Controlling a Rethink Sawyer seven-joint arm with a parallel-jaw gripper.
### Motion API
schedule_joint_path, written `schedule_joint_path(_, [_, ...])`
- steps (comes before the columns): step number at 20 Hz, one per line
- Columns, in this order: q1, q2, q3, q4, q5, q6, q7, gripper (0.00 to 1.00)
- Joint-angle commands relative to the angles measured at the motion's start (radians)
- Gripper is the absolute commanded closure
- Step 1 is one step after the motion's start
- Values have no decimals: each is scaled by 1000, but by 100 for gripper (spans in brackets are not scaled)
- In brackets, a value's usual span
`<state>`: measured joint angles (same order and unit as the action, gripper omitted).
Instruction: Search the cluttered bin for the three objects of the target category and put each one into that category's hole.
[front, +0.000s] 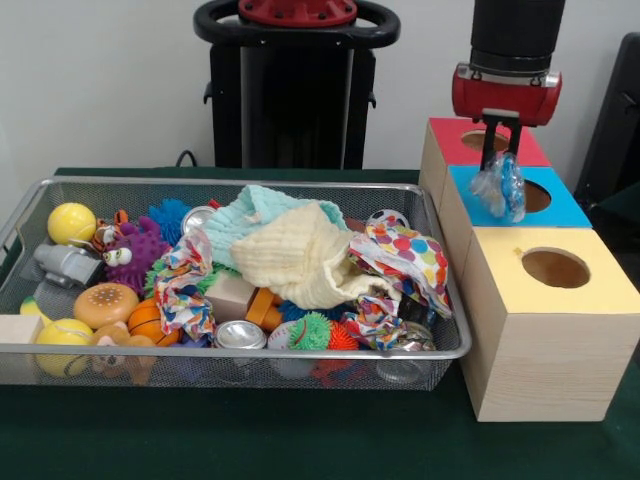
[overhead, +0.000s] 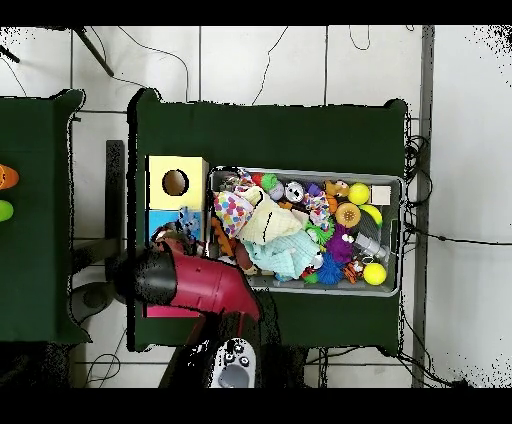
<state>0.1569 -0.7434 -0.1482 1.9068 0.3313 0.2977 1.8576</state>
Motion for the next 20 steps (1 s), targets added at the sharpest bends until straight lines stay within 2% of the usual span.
schedule_joint_path(1, [75, 98, -17, 61, 16, -34, 256, 100])
schedule_joint_path(6, [71, 92, 3, 78, 28, -57, 245, 100])
schedule_joint_path(13, [28, 75, 47, 116, 23, -88, 222, 100])
schedule_joint_path(15, [-2, 68, 72, 137, 28, -100, 217, 100])
schedule_joint_path(17, [-61, 58, 118, 161, 11, -121, 179, 100])
schedule_joint_path(20, [-77, 56, 126, 172, -3, -136, 175, 100])
